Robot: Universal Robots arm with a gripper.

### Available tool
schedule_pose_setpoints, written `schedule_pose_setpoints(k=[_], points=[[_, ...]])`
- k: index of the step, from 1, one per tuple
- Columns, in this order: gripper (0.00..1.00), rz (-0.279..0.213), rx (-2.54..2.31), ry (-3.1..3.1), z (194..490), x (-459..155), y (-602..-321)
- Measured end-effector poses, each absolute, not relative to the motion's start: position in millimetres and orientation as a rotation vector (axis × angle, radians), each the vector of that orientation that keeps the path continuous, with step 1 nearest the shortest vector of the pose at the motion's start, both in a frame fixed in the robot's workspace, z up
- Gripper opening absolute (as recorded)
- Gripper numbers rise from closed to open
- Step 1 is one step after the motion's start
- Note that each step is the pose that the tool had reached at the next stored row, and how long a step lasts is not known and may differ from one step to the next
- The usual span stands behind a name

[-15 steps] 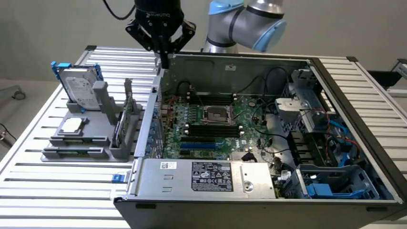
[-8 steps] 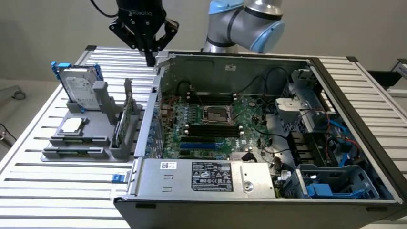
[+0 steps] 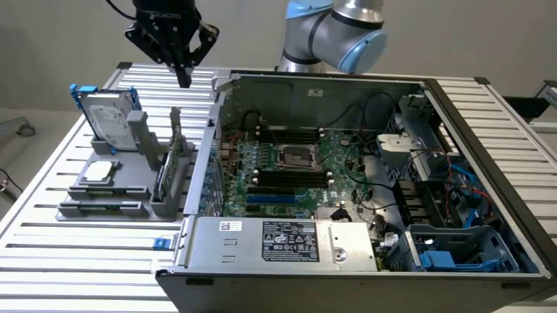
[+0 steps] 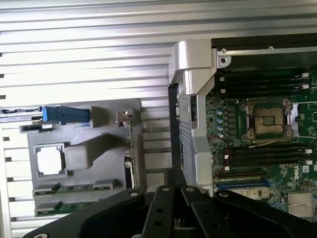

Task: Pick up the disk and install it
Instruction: 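Reach for the disk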

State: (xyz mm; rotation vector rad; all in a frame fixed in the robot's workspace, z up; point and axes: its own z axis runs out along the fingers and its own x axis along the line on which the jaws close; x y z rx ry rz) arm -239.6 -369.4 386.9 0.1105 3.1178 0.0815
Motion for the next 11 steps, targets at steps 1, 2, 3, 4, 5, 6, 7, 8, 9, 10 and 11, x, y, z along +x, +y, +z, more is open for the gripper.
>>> schedule_pose_setpoints(k=[1,2,3,4,5,6,7,8,9,10,11], points=[[0.11,0.081,0.110,3.118,387,-245,-368],[0.11,0.081,0.111,3.118,386,-249,-366],[0.11,0.081,0.111,3.118,386,-254,-364],[0.11,0.081,0.110,3.118,386,-258,-362],[0.11,0.081,0.110,3.118,385,-263,-361],[0.11,0.082,0.111,3.118,385,-267,-359],[0.11,0.082,0.110,3.118,385,-272,-357],[0.11,0.081,0.111,3.118,384,-276,-355],[0.11,0.081,0.111,3.118,384,-281,-353],[0.11,0.081,0.110,3.118,384,-285,-351],[0.11,0.082,0.110,3.118,384,-290,-349]])
